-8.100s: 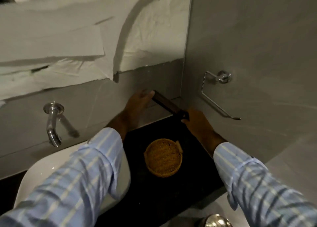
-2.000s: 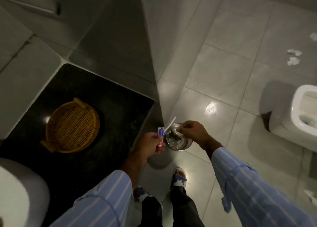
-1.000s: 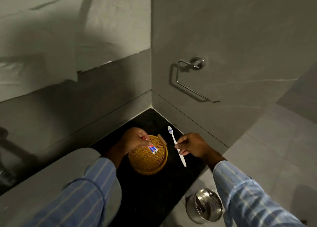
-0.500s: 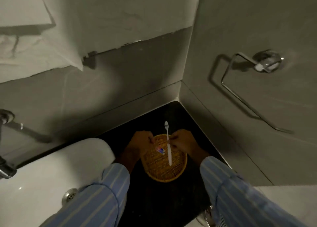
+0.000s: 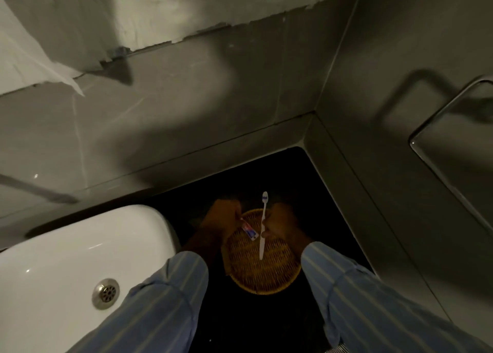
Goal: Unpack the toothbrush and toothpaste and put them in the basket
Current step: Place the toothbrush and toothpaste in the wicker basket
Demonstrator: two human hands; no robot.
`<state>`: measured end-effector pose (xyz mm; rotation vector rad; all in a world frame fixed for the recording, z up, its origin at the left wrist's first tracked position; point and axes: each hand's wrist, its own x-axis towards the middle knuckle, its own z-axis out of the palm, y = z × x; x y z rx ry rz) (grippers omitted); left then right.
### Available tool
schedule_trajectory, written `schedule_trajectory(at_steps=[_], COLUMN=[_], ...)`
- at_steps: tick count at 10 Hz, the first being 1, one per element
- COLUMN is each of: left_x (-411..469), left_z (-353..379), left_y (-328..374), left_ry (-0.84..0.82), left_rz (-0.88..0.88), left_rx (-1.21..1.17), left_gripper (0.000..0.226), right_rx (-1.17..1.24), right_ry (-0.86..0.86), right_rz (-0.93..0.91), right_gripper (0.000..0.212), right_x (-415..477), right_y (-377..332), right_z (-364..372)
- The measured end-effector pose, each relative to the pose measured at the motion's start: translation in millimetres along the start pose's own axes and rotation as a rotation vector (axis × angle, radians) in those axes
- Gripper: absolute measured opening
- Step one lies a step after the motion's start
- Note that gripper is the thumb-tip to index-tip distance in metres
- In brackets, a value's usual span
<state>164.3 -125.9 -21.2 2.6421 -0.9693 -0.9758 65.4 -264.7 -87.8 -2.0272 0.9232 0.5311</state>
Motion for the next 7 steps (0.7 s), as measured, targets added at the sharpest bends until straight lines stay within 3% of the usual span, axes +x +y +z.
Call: schedule_trajectory(at_steps=[3, 5, 7], left_x=[0, -5, -21], left_z=[5, 8, -3], left_y=[-2, -1, 4], left_ry=[-0.024, 0.006, 0.020], left_rz=[-0.024, 0.009, 0.010], left_rx=[-0.032, -0.033, -0.014], left_gripper=[0.032, 0.026, 0.029], right_rx=[0.032, 0.124, 0.151], right_ry=[0.006, 0.090, 0.142], right_rz=[0.056, 0.028, 0.014], right_gripper=[0.021, 0.016, 0.020], right_x=[9, 9, -49], right_y=[-1, 7, -13], right_z=[10, 16, -36])
